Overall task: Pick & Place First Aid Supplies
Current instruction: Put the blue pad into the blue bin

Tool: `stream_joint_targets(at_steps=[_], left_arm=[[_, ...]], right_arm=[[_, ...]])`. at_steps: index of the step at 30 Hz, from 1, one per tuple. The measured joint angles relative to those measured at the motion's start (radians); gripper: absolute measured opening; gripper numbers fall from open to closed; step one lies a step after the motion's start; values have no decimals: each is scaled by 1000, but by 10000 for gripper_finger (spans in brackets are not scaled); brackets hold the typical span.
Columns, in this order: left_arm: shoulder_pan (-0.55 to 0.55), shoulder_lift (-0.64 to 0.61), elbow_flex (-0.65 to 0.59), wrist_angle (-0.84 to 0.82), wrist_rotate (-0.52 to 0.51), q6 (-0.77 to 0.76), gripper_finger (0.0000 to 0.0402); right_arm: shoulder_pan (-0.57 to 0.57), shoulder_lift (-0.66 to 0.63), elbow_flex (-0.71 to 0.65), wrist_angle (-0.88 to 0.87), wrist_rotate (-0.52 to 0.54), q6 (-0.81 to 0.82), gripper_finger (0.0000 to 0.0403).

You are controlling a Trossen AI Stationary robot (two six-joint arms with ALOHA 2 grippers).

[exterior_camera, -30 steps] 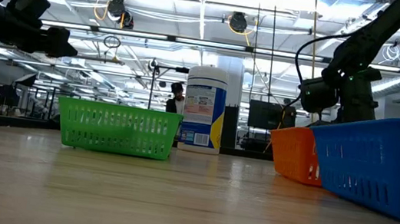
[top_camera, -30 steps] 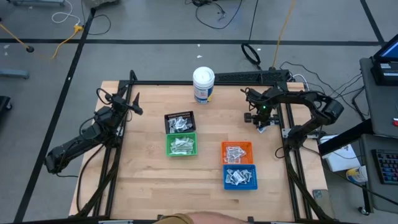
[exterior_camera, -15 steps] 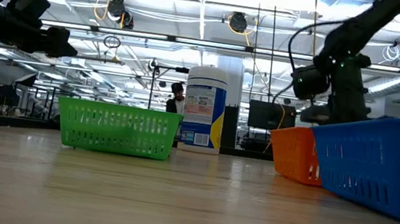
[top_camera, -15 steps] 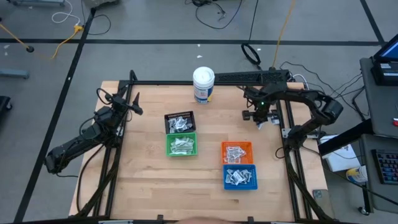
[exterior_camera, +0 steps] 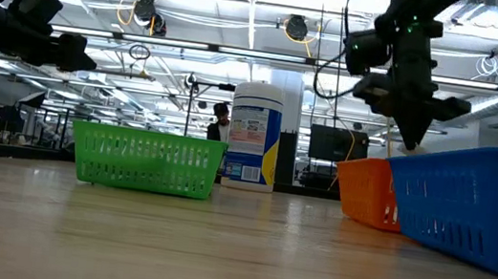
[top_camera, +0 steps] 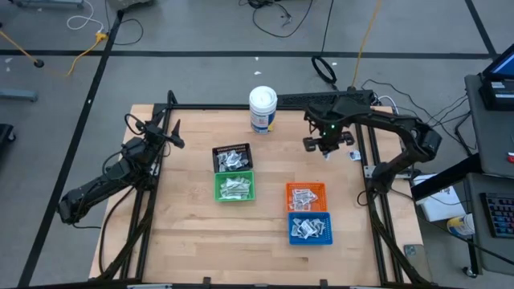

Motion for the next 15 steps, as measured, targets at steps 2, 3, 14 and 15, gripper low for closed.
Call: stream_joint_targets(at_steps=[2, 3, 14, 15], left_arm=[[0, 0, 0, 0, 0, 0, 314], [0, 0, 0, 0, 0, 0, 312], [0, 0, 0, 0, 0, 0, 315], [0, 0, 0, 0, 0, 0, 317]], right_arm=[[39, 0, 14, 1, 0, 9, 1], [66, 0, 20, 4, 1, 11, 1], [530, -1, 28, 90, -4, 180, 0], [572, -1, 28, 104, -3, 205, 0]])
